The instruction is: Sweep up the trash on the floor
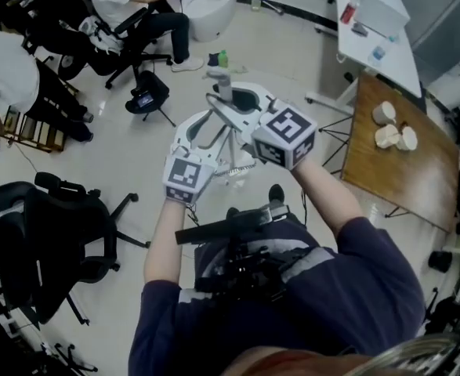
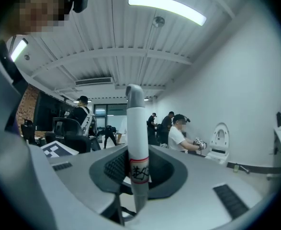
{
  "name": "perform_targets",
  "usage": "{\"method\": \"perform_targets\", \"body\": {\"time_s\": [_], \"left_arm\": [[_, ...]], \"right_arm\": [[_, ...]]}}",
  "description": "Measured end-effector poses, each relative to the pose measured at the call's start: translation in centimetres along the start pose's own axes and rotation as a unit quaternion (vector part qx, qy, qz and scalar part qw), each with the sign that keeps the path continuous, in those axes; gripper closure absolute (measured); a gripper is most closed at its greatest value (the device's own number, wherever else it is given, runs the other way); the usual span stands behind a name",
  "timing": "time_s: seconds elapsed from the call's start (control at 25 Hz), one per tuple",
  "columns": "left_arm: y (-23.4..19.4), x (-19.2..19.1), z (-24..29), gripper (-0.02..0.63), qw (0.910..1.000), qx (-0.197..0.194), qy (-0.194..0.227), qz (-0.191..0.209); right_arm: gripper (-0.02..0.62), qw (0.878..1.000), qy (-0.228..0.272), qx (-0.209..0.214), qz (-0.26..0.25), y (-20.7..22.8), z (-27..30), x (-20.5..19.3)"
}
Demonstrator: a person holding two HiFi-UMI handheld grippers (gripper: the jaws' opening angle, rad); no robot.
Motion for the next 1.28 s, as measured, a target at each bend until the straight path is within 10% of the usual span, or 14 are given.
{"method": "perform_targets", "body": {"time_s": [0.56,1.28], "left_arm": [[9.5,2.5,5.9,0.426,0.9828,-0.179,0.014,0.041],[26.1,3.3,11.8,0.515,0.9701,-0.226,-0.03,0.083]], "right_arm": [[0.502,0.987,0.038,-0.149,0.051,1.0,-12.2,0.0],[0.493,0.976,0.057,-0.202,0.05,2.5,-27.9,-3.6]]}}
Point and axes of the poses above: the fingertips, and each gripper's own axes: z forward along the fingers, y to its right, x out of its top, the point moved 8 cm from there along -z, backward along the fingers, and after that the axes turned 11 degrees about x, right-handed, at the moved point
